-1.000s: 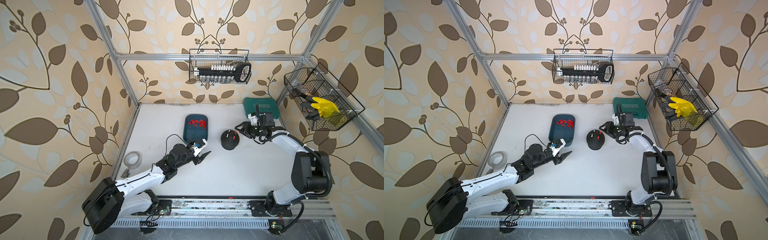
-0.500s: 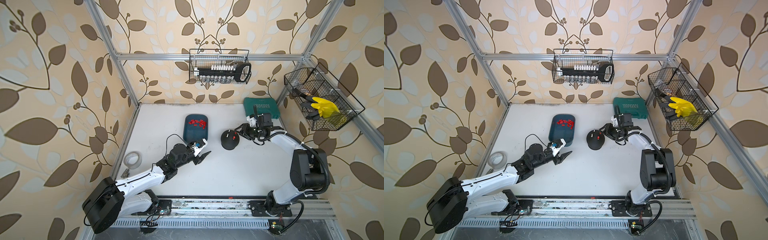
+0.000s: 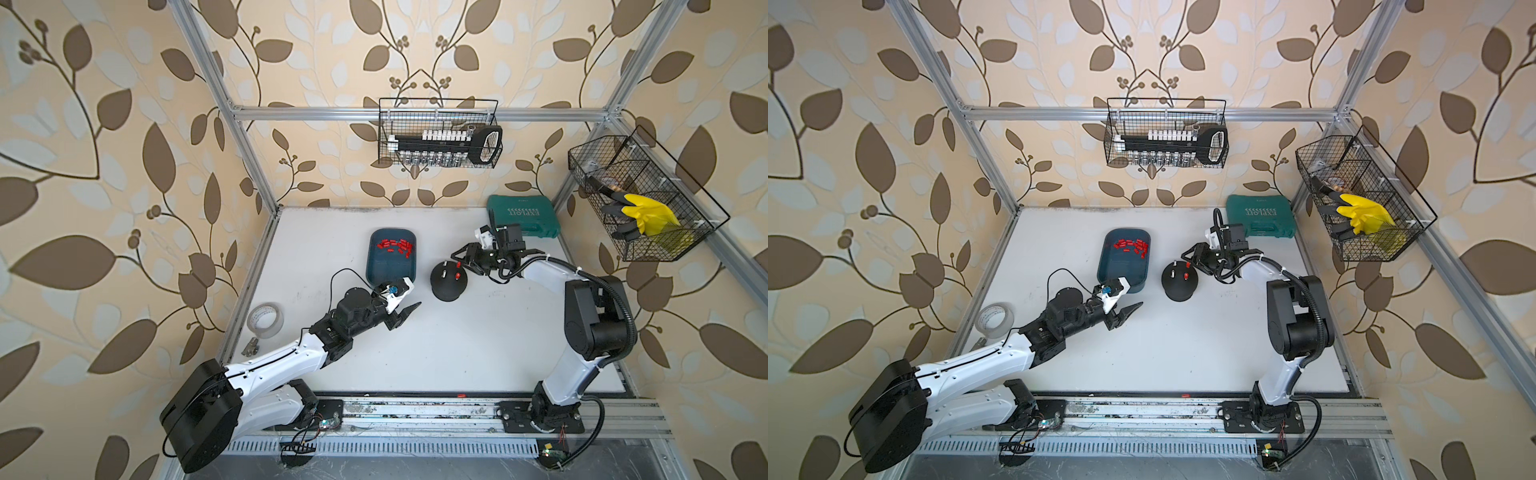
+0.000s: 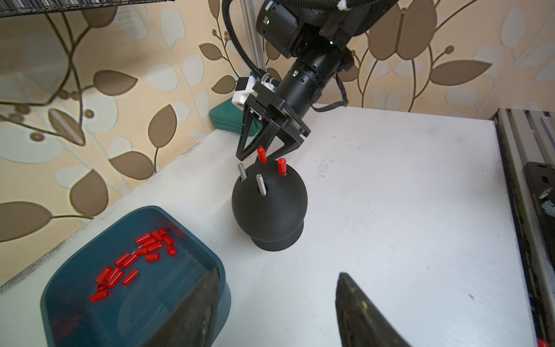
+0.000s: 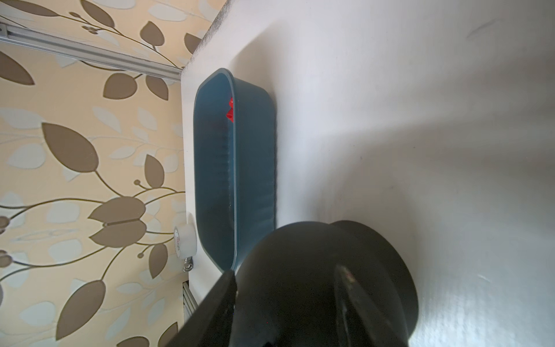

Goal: Cover the protruding screws with screw protection sleeves
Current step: Adjust the plastic shell at the center of the board, then pick up the screw protection sleeve from the storage box.

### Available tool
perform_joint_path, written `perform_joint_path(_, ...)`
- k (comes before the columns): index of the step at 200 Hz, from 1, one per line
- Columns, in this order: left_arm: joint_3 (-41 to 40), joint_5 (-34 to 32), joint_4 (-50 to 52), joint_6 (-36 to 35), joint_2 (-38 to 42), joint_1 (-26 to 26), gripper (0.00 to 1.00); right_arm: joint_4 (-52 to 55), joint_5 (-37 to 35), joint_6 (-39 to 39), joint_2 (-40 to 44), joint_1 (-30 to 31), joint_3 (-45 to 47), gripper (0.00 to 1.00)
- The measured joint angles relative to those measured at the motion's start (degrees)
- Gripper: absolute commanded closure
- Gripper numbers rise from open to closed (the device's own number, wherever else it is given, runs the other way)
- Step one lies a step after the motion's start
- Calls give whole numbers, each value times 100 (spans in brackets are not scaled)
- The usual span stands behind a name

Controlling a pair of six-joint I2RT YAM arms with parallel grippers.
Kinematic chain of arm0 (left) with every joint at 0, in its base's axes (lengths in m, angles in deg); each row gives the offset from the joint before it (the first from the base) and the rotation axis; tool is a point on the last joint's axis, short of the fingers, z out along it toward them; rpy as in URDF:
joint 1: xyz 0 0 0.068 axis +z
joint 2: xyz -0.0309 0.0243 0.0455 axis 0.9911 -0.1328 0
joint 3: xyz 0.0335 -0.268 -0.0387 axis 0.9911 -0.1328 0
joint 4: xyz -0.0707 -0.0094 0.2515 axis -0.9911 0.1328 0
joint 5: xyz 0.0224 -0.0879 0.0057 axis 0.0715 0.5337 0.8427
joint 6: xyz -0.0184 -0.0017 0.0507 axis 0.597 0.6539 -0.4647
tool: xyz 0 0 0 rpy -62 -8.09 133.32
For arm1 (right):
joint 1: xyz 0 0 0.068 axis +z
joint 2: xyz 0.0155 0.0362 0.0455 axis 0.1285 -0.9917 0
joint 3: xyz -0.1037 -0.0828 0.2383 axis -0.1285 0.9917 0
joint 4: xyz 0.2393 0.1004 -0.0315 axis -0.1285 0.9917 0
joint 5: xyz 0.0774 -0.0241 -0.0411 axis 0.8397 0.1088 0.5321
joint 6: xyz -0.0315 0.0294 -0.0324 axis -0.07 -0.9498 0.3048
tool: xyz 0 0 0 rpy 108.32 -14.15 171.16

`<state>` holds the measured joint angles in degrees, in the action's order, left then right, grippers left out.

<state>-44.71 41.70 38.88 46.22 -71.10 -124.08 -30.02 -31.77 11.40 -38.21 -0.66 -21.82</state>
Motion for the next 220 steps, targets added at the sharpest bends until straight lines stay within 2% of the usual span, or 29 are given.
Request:
perform_joint_path(28,111,-179,103,76,-94,7,30,229,-66,48,2,2,-317,44)
perform_joint_path(47,745,-315,540,321,-586,181,29,398,-293,146,195,2,-433,44)
perform_joint_path(57,1434,-273,981,691,-1104,496,31,501,-501,179,424,2,-417,44)
perform_joint_path(68,2256,-216,1405,1117,-1690,935,38,490,-721,214,761,2,-315,44)
perform_joint_path(82,3442,-125,1941,1801,-2601,1596,37,234,-1032,234,1349,2,94,44)
perform_joint_path(90,3980,-179,2253,2057,-3034,1829,38,79,-1213,232,1683,2,398,44)
perform_joint_path(110,5366,-372,3434,2487,-4070,2208,47,-254,-1563,179,2179,2,1108,44)
perform_joint_path(117,5949,-426,3943,2568,-4472,2238,49,-361,-1652,162,2236,4,1329,44)
perform_joint_path(128,6920,-461,4666,2660,-5125,2247,62,-404,-1775,155,2245,9,1613,44)
perform_joint_path(146,8164,-566,5554,2809,-6017,2216,62,-310,-1904,186,2212,50,1832,44)
perform_joint_path(160,8730,-625,6116,2922,-6476,2177,61,-297,-2000,256,2208,122,1834,44)
perform_joint_path(181,9219,-861,6738,3071,-6937,2065,60,-374,-2105,339,2218,221,1834,44)
perform_joint_path(220,9486,-1010,7226,3333,-7324,1886,62,-557,-2299,468,2398,271,1884,44)
